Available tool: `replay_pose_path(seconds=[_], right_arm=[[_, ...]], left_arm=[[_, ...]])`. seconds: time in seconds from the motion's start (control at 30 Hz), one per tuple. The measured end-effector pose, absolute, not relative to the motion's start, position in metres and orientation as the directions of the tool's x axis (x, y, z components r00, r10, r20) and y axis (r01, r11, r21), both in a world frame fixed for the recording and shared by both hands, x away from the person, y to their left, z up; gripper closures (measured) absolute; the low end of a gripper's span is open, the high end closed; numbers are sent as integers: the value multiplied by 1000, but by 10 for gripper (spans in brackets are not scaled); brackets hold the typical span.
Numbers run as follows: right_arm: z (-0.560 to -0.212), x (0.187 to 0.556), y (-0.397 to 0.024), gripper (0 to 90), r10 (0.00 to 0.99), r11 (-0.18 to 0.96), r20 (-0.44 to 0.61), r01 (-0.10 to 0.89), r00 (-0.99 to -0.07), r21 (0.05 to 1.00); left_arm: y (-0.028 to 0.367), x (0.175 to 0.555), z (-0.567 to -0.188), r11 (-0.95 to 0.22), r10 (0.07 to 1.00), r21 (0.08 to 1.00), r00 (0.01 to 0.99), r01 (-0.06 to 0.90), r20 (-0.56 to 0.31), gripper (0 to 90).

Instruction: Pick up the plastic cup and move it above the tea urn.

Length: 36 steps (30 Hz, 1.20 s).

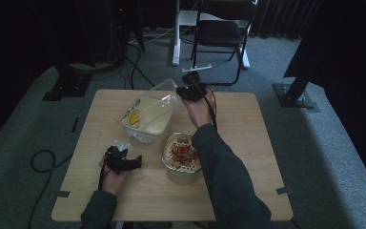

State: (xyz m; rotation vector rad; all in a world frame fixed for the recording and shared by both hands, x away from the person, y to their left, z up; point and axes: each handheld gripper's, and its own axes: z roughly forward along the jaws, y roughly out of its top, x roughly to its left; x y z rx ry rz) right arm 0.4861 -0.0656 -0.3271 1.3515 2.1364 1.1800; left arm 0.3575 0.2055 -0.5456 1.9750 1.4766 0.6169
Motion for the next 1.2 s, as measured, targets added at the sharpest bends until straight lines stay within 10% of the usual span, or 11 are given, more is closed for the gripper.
replay_pose_path(seconds=[0.83,1.2], right_arm=[[-323,477,-64,607,775,204,217,560,-593,803],[-331,470,-29,870,797,333,60,521,-601,786]], left_arm=[[205,358,-546,-210,961,696,276,687,17,80],[205,358,-546,-209,961,696,276,687,16,81]])
